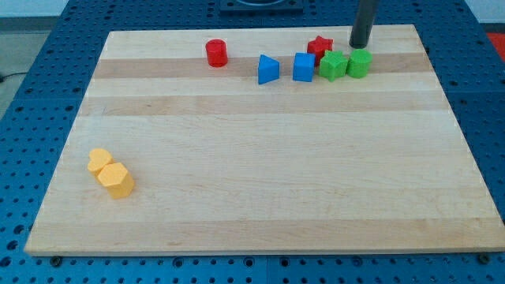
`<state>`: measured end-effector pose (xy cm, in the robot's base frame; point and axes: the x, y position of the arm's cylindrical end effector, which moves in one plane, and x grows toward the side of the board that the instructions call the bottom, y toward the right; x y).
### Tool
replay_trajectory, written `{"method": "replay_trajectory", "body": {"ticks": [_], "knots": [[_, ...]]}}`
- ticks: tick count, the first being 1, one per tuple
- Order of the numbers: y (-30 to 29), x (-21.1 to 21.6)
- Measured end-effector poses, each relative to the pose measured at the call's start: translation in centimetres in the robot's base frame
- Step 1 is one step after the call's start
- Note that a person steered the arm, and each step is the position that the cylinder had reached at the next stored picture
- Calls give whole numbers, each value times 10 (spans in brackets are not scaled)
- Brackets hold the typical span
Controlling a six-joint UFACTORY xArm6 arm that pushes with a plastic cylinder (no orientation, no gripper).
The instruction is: Move the red star to the top of the triangle
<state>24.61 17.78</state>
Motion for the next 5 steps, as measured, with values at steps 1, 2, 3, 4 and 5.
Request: {"method": "replay_trajectory", "body": {"ticks": [1, 2, 3, 4, 5], "knots": [[-19, 5], [-51, 9], [-73, 9], [-79, 9], [-28, -19]]}}
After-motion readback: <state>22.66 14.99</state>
